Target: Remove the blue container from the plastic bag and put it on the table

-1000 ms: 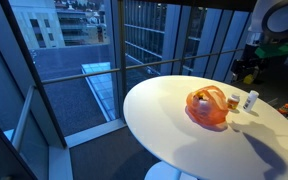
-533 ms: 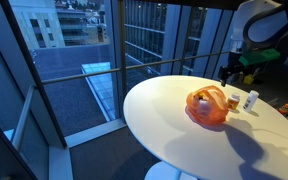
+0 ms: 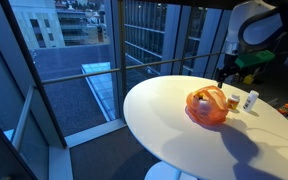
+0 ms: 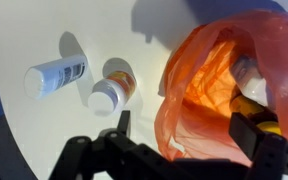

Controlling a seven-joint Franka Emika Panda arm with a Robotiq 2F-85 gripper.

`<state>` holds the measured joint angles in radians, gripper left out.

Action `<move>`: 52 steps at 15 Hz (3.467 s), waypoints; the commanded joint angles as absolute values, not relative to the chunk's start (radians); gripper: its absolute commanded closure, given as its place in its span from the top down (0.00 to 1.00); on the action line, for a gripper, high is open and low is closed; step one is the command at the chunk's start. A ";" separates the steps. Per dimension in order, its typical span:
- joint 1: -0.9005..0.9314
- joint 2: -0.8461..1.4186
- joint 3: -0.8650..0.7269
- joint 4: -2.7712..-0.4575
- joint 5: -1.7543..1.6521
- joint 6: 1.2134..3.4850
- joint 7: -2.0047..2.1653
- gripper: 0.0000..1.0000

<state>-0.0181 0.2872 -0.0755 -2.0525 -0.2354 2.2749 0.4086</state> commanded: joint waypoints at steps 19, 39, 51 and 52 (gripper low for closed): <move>0.009 0.409 -0.046 -2.047 -0.103 2.487 0.266 1.00; -0.004 0.447 0.013 -2.056 0.025 2.473 0.065 1.00; 0.005 0.446 0.003 -2.049 0.004 2.468 0.060 0.32; 0.001 0.440 0.008 -2.050 0.012 2.465 0.051 0.40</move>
<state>0.0069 0.4657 0.0053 -2.0547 0.0020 2.4814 0.0859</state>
